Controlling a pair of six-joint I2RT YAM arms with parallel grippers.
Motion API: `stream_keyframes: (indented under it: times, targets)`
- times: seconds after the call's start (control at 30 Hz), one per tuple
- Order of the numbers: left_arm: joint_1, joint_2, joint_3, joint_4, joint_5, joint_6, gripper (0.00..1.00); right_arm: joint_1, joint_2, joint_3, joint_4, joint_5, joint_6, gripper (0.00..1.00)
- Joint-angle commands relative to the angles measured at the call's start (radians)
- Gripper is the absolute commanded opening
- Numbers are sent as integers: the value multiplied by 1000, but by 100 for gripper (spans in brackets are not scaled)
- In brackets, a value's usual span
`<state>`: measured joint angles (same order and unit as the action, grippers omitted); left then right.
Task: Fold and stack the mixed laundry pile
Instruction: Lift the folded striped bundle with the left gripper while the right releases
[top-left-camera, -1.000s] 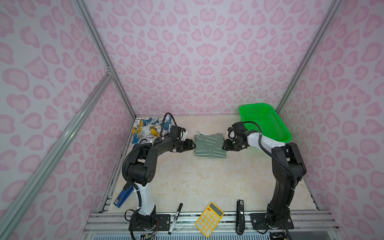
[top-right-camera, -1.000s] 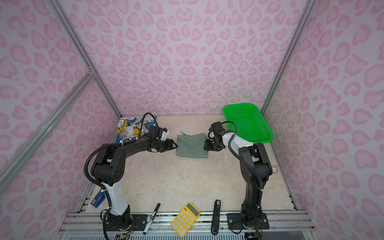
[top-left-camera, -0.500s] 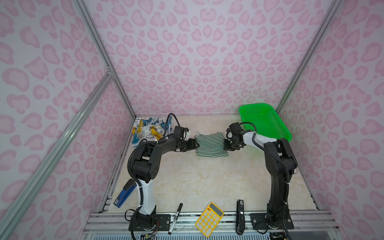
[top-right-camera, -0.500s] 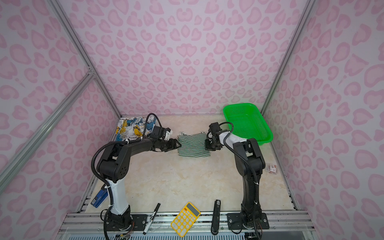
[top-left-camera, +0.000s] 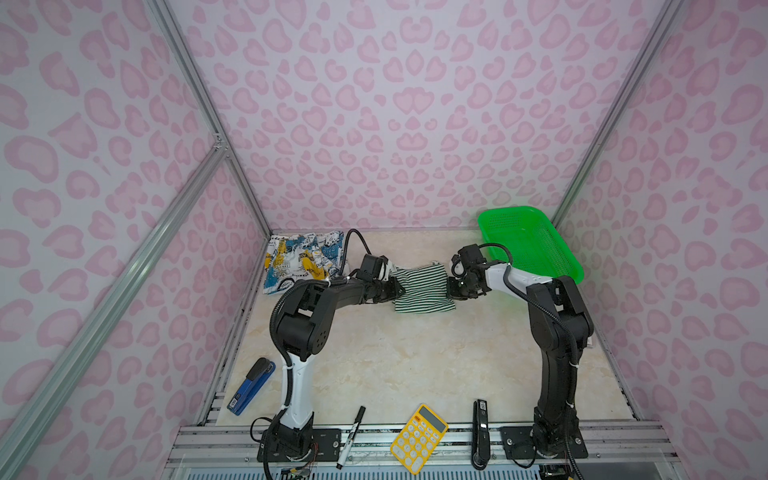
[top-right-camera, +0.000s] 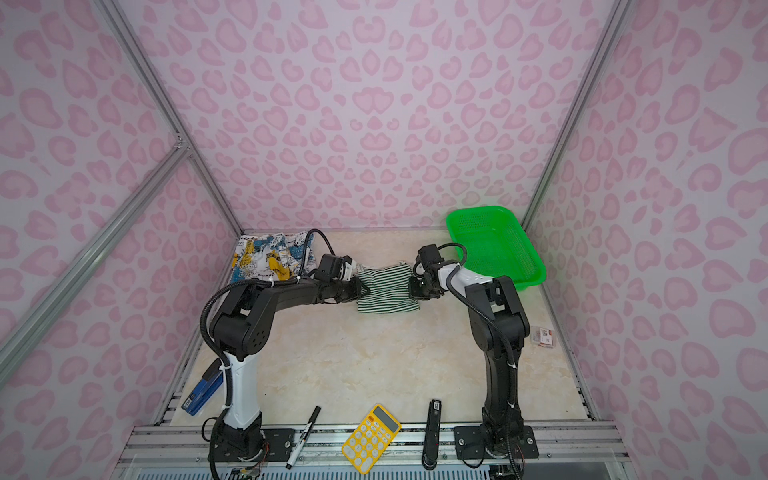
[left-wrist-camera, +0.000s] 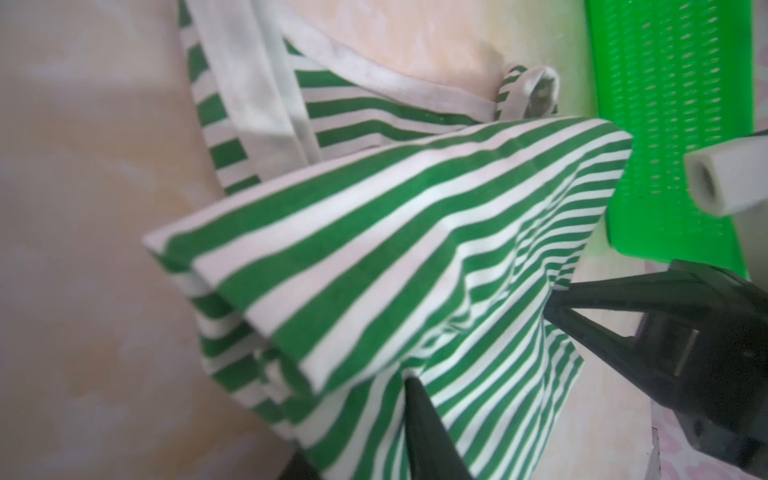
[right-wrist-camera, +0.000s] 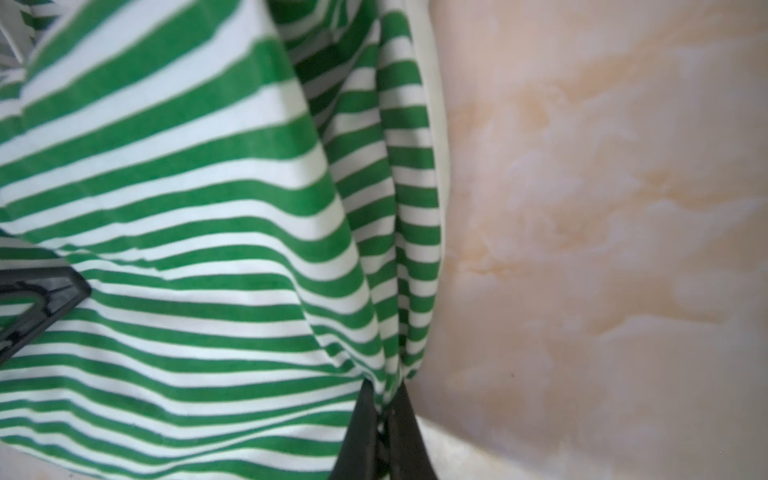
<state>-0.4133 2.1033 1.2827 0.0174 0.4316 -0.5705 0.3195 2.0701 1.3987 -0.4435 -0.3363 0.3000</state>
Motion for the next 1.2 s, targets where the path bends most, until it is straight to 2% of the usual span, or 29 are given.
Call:
stream_keyframes:
  times: [0.0, 0.1, 0.2, 0.43, 0.57, 0.7, 0.8, 0.93, 1.17]
  targets:
    - [1, 8, 49, -194, -103, 9, 15, 2, -6, -14, -99, 56, -23, 19]
    - [5, 12, 153, -313, -162, 57, 4, 1, -69, -15, -113, 71, -36, 33]
    - [14, 21, 265, -444, -228, 110, 4, -4, -143, -18, -138, 90, -50, 38]
    - [59, 79, 571, -730, -377, 245, 4, -37, -290, -42, -184, 106, -74, 40]
    - [100, 152, 802, -881, -442, 334, 3, -50, -355, -80, -184, 101, -69, 40]
    - [139, 269, 1106, -1034, -547, 435, 4, -49, -399, -120, -177, 84, -57, 40]
    - [177, 323, 1256, -1073, -592, 487, 3, -49, -430, -148, -172, 74, -52, 40]
    - [232, 296, 1258, -1030, -607, 552, 3, -50, -477, -175, -175, 68, -54, 40]
    - [317, 241, 1259, -998, -711, 719, 3, -50, -573, -210, -172, 31, -77, 42]
